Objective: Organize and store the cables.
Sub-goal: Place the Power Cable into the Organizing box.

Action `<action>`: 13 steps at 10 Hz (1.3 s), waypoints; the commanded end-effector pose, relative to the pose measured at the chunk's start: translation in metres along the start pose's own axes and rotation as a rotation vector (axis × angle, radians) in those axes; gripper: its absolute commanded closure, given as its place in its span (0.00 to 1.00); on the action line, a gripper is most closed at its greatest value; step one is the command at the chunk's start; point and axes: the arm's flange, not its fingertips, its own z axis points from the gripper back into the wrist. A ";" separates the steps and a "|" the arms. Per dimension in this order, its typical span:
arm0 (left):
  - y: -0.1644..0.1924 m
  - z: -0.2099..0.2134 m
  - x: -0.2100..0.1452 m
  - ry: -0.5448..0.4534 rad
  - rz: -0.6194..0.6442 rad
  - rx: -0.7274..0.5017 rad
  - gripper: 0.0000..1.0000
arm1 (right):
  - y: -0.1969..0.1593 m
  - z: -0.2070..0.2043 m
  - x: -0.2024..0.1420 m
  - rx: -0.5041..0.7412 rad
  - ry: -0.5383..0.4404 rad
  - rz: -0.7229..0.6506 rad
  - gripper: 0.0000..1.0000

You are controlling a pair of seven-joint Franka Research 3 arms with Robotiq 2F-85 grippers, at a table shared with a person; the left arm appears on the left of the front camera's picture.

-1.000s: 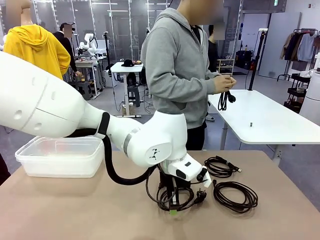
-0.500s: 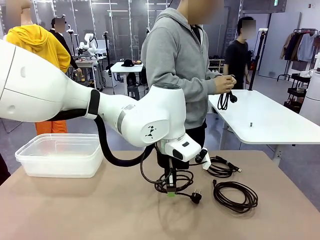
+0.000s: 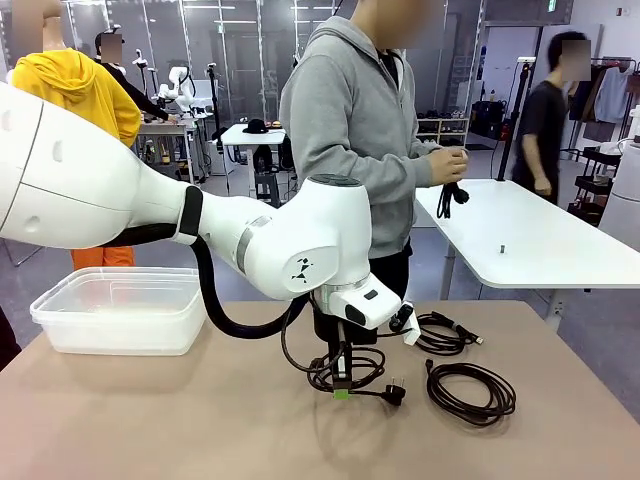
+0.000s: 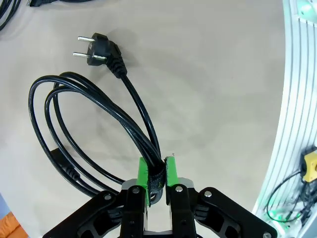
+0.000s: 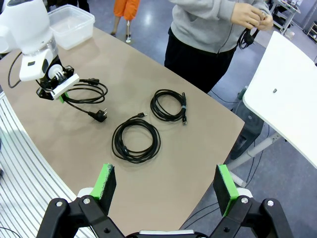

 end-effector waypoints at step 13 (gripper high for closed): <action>0.078 0.209 -0.219 -0.086 0.074 0.316 0.84 | 0.000 0.000 -0.001 0.000 -0.001 -0.002 0.00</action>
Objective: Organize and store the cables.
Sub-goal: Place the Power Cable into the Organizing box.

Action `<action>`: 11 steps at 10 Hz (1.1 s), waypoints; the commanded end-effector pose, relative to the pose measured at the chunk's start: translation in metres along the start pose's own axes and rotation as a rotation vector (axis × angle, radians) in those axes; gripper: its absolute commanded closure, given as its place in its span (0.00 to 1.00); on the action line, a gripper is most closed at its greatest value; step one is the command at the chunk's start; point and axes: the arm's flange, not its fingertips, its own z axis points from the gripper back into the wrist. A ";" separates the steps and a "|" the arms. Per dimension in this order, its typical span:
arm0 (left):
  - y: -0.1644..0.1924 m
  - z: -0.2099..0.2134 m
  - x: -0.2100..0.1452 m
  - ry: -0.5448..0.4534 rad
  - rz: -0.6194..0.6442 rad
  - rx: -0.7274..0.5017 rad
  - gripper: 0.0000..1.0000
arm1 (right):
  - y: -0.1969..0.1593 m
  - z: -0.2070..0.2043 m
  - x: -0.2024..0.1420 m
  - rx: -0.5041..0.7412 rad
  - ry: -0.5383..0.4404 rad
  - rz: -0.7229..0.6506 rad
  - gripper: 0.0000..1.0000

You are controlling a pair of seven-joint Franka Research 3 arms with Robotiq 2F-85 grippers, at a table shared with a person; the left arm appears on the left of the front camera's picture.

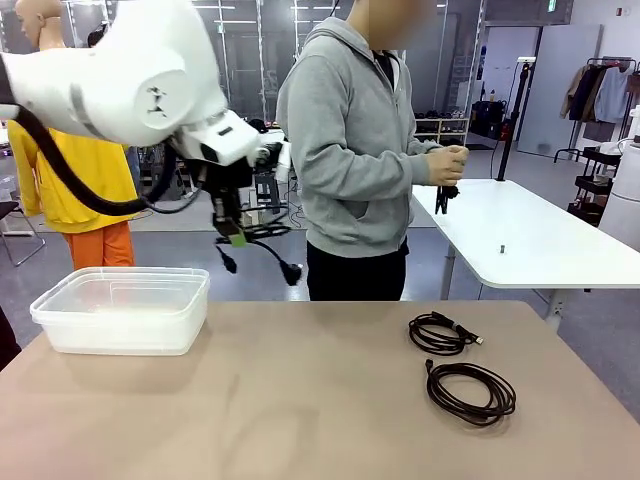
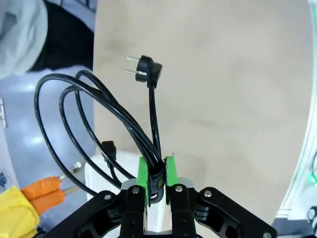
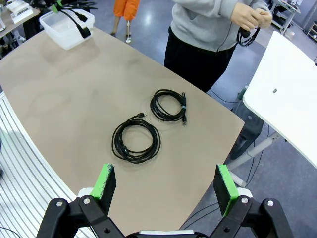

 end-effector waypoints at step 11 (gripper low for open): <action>0.000 0.038 -0.096 0.009 -0.011 0.032 0.84 | 0.000 0.000 -0.001 0.001 -0.001 -0.002 0.00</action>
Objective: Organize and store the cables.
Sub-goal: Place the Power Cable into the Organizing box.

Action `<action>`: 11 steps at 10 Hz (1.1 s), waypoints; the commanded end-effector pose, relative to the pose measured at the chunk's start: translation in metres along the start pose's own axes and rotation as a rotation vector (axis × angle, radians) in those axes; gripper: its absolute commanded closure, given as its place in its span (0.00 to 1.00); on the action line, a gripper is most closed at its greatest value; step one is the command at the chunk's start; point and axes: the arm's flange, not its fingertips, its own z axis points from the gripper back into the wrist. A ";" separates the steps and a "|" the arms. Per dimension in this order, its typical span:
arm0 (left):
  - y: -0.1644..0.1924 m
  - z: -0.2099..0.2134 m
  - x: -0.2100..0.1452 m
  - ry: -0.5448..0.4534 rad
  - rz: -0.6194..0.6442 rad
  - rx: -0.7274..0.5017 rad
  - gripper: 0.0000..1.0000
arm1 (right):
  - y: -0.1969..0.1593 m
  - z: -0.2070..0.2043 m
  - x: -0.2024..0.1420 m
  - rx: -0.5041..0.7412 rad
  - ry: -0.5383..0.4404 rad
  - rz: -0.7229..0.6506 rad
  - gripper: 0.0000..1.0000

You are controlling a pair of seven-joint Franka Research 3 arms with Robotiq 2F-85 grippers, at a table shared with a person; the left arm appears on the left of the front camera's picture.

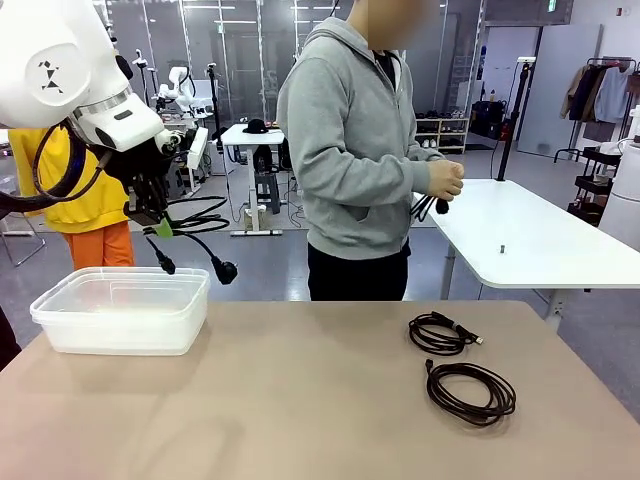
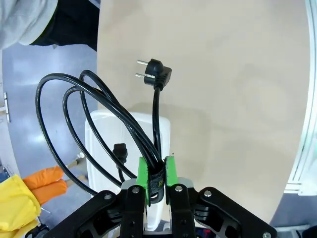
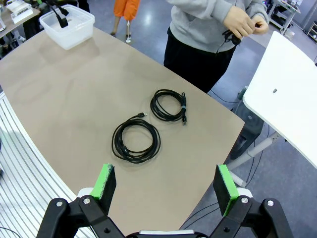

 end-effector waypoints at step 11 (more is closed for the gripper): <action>0.064 -0.035 -0.185 0.121 0.073 0.017 0.84 | 0.000 0.000 -0.001 0.001 -0.001 -0.002 0.00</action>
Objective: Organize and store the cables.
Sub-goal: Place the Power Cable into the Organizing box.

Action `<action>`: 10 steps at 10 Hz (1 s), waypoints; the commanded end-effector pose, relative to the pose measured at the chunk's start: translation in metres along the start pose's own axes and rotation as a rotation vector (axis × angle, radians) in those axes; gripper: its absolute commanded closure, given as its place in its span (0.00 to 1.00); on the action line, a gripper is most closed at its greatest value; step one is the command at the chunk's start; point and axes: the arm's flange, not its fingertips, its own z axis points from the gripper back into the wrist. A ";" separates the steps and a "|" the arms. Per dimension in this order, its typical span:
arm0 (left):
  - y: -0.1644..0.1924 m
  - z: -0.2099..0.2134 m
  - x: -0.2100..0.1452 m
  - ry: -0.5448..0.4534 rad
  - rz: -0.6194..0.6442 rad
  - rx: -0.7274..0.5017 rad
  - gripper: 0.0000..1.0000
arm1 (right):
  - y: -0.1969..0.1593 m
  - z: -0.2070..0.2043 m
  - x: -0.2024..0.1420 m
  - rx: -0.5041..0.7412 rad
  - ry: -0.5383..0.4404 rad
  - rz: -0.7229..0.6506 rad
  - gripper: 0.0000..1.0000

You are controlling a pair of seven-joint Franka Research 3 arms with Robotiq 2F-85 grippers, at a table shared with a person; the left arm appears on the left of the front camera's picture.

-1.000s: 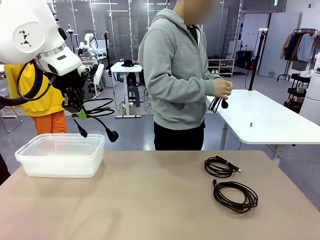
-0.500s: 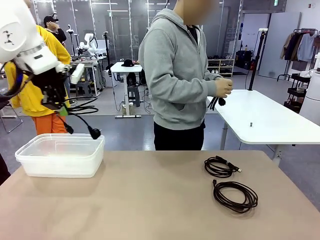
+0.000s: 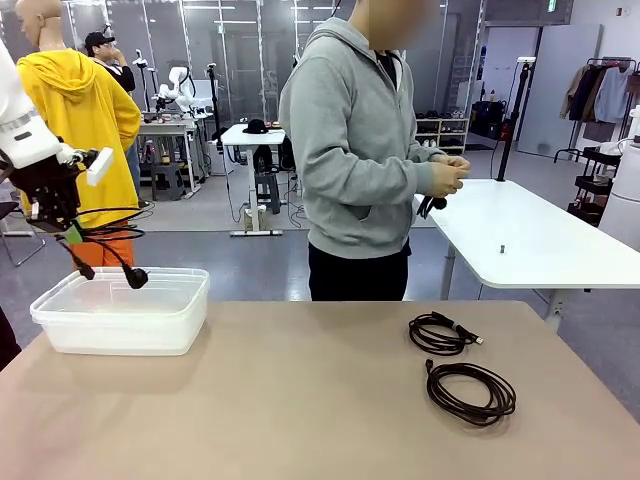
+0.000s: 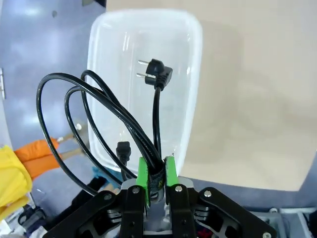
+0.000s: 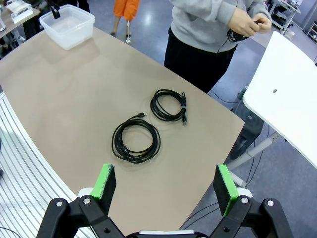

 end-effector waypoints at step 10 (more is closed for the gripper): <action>-0.014 -0.126 -0.049 0.060 0.181 -0.067 0.84 | 0.000 0.000 -0.001 0.001 -0.001 -0.002 0.00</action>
